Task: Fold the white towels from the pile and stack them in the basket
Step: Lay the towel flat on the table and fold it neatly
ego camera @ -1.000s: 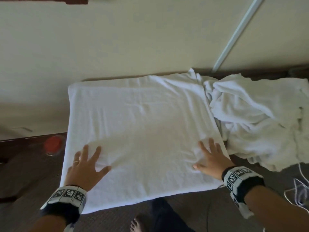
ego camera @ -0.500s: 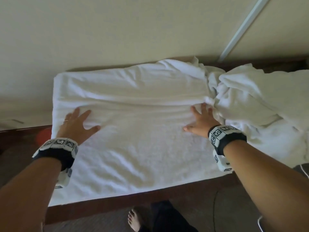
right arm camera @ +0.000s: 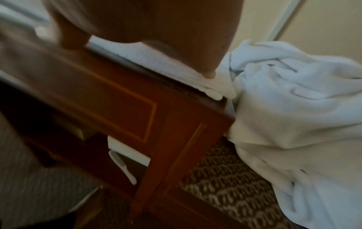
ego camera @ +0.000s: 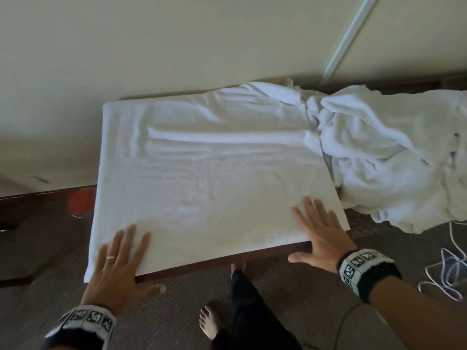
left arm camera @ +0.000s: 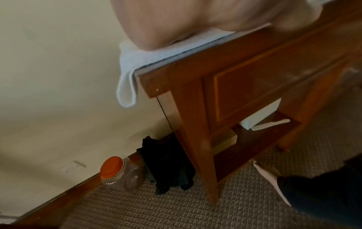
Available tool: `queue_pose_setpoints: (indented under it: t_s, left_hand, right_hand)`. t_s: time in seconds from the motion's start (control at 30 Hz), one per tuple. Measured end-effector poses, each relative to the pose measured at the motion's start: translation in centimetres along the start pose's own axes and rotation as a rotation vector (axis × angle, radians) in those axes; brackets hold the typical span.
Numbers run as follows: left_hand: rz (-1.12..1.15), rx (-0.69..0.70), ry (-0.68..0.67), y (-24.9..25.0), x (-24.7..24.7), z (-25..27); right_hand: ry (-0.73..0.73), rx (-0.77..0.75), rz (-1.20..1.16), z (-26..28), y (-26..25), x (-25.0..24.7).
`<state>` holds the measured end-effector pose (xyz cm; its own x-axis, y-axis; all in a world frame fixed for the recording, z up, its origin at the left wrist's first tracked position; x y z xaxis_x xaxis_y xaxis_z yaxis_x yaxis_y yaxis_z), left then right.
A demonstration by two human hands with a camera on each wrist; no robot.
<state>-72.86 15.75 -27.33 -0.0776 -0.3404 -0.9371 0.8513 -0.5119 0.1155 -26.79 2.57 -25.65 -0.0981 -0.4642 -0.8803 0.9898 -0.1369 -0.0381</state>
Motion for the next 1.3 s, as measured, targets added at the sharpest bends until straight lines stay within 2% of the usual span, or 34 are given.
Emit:
queue_pose_setpoints:
  t_s: [0.1, 0.17, 0.23, 0.3, 0.4, 0.47, 0.53, 0.6, 0.7, 0.8, 0.87, 0.93, 1.07, 1.3]
  left_hand:
    - [-0.052, 0.061, 0.06, 0.1, -0.1, 1.2]
    - [-0.033, 0.048, 0.064, 0.2, 0.1, 2.0]
    - [-0.048, 0.041, 0.085, 0.3, 0.1, 3.2]
    - [-0.112, 0.096, 0.105, 0.4, 0.0, 4.4]
    - [-0.155, 0.051, 0.038, -0.8, -0.2, 4.9]
    - [-0.158, -0.009, -0.001, -1.0, -1.2, 4.5]
    - [-0.101, -0.093, 0.025, -0.6, -3.3, 4.3]
    - [-0.077, -0.162, -0.053, -0.4, -4.5, 4.4]
    - [-0.102, -0.152, -0.158, -0.2, -5.9, 4.2]
    - [-0.168, -0.106, -0.29, -1.1, -6.2, 2.6]
    - [-0.141, -0.118, -0.319, -2.6, -6.2, 0.7]
    - [-0.178, -0.147, -0.287, -4.2, -7.4, -1.1]
    - [-0.082, -0.261, -0.111, -6.7, -11.5, -6.2]
    - [-0.141, -0.281, -0.15, -9.3, -16.4, -15.1]
  right_hand:
    - [0.091, 0.005, 0.066, 1.7, -0.3, 1.7]
    - [0.174, 0.004, 0.076, 2.3, -0.4, 1.8]
    - [0.24, -0.041, 0.115, 3.2, -0.6, 1.9]
    - [0.27, -0.098, 0.154, 4.2, -0.4, 1.5]
    - [0.277, -0.077, 0.204, 4.8, 0.1, -0.1]
    - [0.231, -0.037, 0.218, 4.6, -0.4, -2.1]
    - [0.144, 0.061, 0.208, 4.3, -0.8, -3.5]
    - [0.028, 0.162, 0.21, 4.2, -0.8, -4.3]
    - [-0.077, 0.212, 0.234, 4.0, -0.3, -5.2]
    - [-0.162, 0.227, 0.205, 3.1, 0.7, -5.9]
    - [-0.163, 0.225, 0.157, 2.0, 1.0, -6.9]
    - [-0.127, 0.228, 0.112, 0.4, 1.2, -8.6]
    - [-0.012, 0.262, 0.083, -3.3, 2.2, -12.5]
    - [0.043, 0.284, 0.131, -11.8, 3.7, -18.6]
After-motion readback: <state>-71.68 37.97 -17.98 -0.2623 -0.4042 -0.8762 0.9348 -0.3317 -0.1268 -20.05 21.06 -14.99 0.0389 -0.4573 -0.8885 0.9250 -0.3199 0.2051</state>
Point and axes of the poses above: each hand's wrist, its own z-axis away from the middle knuckle, its own x-axis out of the palm, y = z × x, the point moved 6 cm from there along -z, towards the middle knuckle, and after that the axes turned 1 degree about y, right-handed, at the moved point
